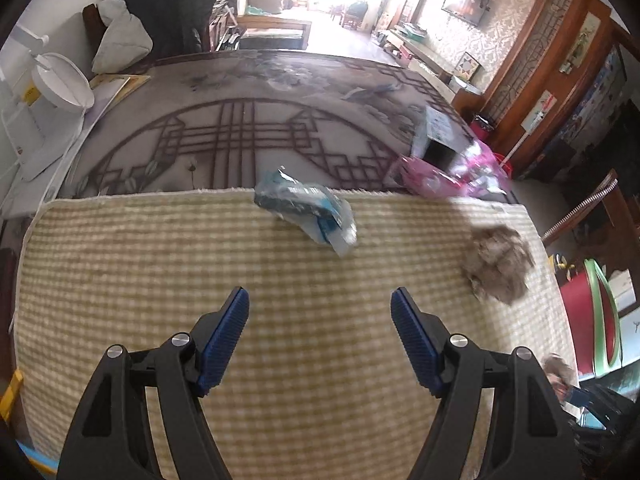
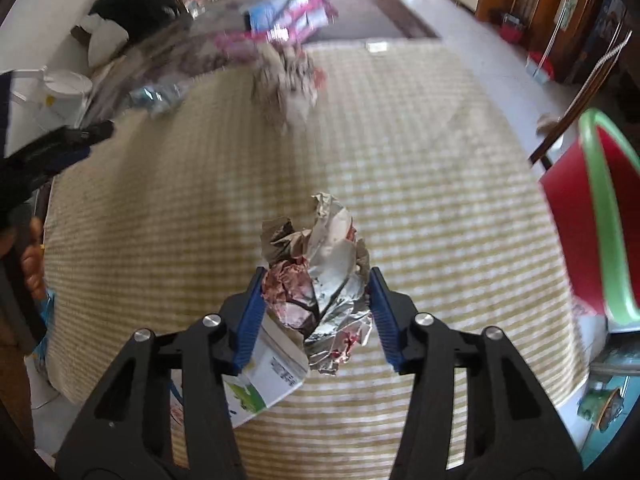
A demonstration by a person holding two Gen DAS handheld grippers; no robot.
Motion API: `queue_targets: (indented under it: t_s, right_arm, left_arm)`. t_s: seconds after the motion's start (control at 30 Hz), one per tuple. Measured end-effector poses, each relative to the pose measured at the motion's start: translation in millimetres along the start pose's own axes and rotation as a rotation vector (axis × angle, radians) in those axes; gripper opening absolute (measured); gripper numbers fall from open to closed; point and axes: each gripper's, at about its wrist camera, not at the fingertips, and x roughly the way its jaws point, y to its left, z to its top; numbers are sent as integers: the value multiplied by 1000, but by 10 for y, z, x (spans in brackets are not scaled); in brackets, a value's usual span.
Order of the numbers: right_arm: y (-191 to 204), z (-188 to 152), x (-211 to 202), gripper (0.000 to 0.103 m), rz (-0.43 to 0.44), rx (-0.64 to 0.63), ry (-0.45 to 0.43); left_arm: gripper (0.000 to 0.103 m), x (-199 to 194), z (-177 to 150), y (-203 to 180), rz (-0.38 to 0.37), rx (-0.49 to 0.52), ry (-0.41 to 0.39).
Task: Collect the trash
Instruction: 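Grasp the crumpled foil with right tool while left tool grasps blue wrapper, then carry the foil and blue wrapper over the red bucket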
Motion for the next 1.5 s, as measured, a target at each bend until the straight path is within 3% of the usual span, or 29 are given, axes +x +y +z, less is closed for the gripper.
queue_targets:
  t_s: [0.3,0.53,0.73,1.17,1.5]
  right_arm:
    - [48,167,-75,50,-9,-3,-26]
    - [46,252,-34,51,-14,-1,-23]
    - [100,302,6,51,-3,-20,-21]
    - [145,396,-144,51,66,-38,-101]
    - [160,400,-231,51,125,-91,-123]
  left_arm:
    - [70,644,492,252,1,-206,66]
    - [68,842,592,168,56,-165,45]
    - [32,842,596,131,-18,-169,63]
    - [29,39,165,44,-40,-159,-11]
    - [29,-435,-170,-318,-23,-97,-68]
